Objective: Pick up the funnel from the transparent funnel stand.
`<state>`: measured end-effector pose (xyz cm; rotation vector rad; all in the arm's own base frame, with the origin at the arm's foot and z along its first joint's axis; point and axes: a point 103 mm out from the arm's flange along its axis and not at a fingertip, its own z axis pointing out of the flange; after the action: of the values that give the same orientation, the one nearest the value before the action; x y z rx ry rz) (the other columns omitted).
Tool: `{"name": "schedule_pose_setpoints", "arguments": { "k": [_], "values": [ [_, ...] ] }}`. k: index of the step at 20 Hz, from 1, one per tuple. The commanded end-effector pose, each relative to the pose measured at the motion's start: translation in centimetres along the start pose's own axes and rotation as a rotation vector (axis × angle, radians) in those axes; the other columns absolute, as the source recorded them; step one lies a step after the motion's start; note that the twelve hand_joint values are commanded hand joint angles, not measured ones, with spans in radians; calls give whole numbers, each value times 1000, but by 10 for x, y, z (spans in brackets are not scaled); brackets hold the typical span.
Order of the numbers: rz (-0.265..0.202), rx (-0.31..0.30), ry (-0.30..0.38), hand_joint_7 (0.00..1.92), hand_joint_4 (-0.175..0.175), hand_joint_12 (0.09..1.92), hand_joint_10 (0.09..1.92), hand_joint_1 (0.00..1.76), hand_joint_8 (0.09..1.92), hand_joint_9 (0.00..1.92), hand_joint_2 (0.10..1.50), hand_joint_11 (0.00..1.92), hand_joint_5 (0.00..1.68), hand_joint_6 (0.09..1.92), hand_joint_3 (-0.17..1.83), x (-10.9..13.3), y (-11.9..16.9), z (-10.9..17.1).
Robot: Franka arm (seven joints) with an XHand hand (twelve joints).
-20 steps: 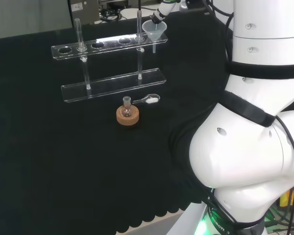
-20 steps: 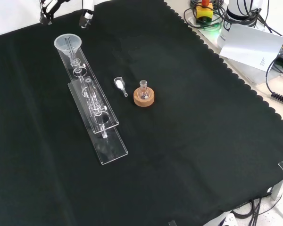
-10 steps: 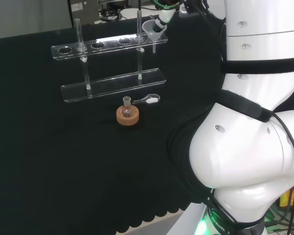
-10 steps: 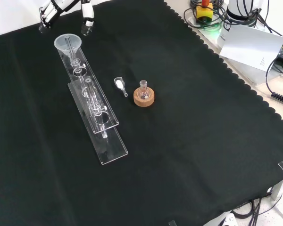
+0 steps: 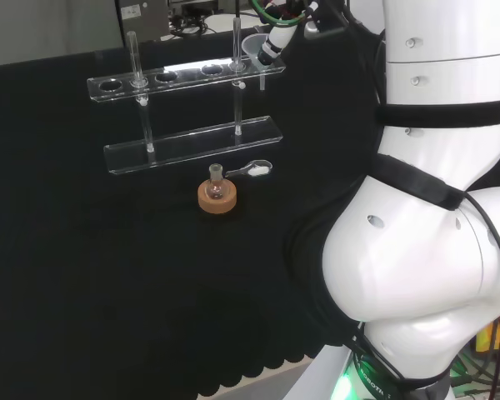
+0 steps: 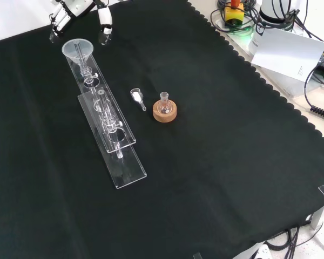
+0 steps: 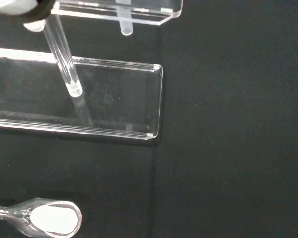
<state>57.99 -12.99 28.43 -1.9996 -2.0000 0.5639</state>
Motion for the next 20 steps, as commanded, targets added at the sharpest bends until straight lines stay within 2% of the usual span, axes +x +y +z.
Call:
{"name": "schedule_pose_setpoints", "arguments": {
  "k": [1, 7, 10, 20],
  "values": [
    [-26, -11, -29, 0, -44, 1446, 787, 598, 458, 192, 579, 100, 21, 87, 460, 9, 4, 1],
    [-35, -1, -48, 0, -35, 1436, 790, 606, 238, 106, 594, 101, 0, 87, 419, 13, 11, 2],
    [-33, -6, -60, 0, -33, 1433, 794, 612, 206, 86, 597, 100, 0, 87, 410, 15, 12, 2],
    [-38, -1, -78, 0, -34, 1420, 809, 638, 410, 172, 608, 150, 5, 87, 391, 19, 18, 7]
  ]
}}
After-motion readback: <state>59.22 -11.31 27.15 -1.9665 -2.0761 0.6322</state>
